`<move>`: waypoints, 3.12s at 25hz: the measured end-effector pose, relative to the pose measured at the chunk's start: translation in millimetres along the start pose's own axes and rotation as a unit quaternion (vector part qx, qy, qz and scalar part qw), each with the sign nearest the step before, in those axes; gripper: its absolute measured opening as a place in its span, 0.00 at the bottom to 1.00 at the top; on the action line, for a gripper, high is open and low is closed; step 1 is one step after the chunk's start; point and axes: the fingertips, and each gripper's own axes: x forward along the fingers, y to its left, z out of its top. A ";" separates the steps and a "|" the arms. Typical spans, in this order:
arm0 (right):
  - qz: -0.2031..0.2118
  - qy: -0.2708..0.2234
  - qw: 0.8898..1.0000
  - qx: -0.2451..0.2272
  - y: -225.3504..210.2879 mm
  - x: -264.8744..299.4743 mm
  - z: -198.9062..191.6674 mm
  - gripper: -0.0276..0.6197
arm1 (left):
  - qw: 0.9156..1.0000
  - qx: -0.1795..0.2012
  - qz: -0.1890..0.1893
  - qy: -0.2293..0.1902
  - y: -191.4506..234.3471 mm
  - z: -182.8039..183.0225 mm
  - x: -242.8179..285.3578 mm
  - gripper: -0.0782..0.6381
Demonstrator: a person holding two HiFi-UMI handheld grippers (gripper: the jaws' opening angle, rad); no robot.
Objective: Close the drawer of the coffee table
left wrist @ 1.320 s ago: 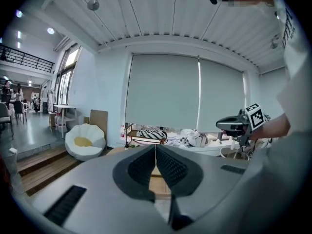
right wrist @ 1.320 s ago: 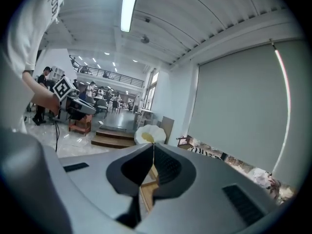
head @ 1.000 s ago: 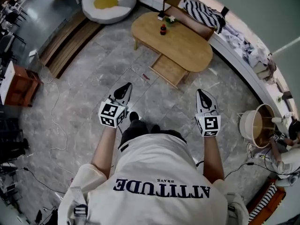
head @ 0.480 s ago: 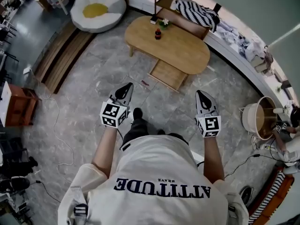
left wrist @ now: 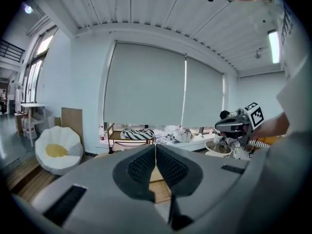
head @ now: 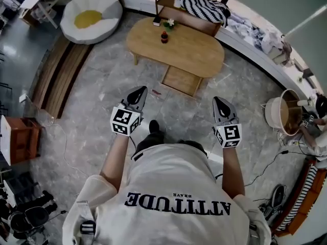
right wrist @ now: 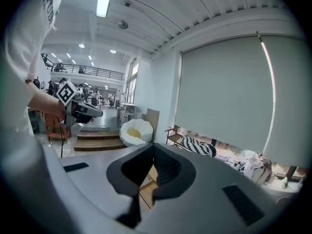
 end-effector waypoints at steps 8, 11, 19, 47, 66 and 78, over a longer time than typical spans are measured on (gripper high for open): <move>-0.042 0.005 0.997 0.059 14.1 24.9 4.3 0.07 | 0.996 0.002 -0.084 -0.019 32.5 11.4 17.0 0.14; -0.057 0.010 0.996 0.075 21.4 29.6 0.9 0.07 | 0.995 0.007 -0.100 -0.016 44.1 9.0 26.1 0.14; -0.093 0.026 0.989 0.112 31.5 43.5 -19.9 0.07 | 0.993 0.008 -0.117 -0.004 70.8 -6.7 42.3 0.14; -0.066 0.058 0.987 0.131 -28.7 104.9 -86.5 0.07 | 0.996 -0.032 -0.086 0.020 48.2 -51.2 126.2 0.14; -0.025 0.111 0.981 0.157 -41.4 142.3 -173.0 0.07 | 0.993 -0.075 -0.039 0.081 36.4 -130.6 184.2 0.14; -0.011 0.149 0.974 0.171 -26.1 162.5 -233.6 0.07 | 0.989 -0.087 -0.046 0.107 36.9 -191.2 215.0 0.14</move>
